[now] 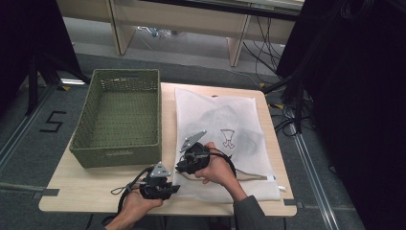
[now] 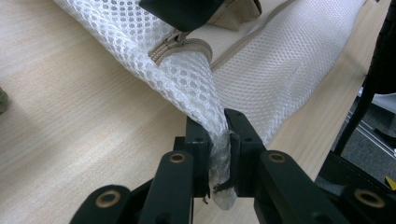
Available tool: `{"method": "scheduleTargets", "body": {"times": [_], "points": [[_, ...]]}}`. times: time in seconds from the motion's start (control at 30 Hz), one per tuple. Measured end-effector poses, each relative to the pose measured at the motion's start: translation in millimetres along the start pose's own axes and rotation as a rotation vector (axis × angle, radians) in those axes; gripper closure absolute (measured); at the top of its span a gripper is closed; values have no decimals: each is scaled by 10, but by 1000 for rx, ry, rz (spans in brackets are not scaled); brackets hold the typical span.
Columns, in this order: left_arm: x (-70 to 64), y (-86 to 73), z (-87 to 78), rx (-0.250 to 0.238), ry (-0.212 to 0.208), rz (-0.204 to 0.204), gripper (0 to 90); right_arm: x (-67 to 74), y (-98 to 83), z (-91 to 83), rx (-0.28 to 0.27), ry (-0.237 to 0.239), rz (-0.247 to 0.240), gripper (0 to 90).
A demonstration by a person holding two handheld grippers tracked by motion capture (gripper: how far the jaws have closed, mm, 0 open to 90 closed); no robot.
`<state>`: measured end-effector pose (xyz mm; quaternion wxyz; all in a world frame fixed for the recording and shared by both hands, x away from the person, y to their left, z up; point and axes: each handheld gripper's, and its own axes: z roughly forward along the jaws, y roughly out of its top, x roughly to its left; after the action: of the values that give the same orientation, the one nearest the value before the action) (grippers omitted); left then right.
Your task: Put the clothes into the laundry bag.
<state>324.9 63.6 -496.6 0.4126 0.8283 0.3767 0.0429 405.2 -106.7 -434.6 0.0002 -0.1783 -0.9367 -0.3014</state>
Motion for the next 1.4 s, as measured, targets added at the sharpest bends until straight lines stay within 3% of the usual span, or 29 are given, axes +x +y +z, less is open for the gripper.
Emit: {"method": "scheduleTargets", "body": {"times": [0.07, 0.37, 0.6, 0.8, 1.03, 1.4], "points": [[1, -3, 3, 2, 2, 1, 801, -10, -4, 5, 0, -2, -18, 809], [-1, -3, -2, -2, 3, 3, 800, -27, -71, -74, 11, 6, -5, 735], [-5, -4, 0, 0, 6, 13, 799, -42, -140, -11, 78, -2, -2, 693], [-15, -13, 10, 5, 5, 32, 800, -85, -188, 60, 101, 33, -7, 693], [-38, -18, 19, 8, 5, 47, 799, -142, -242, 119, 118, 92, 32, 701], [-24, -8, 8, -1, -8, 33, 751, -120, -243, 90, 117, 89, 8, 788]]}}
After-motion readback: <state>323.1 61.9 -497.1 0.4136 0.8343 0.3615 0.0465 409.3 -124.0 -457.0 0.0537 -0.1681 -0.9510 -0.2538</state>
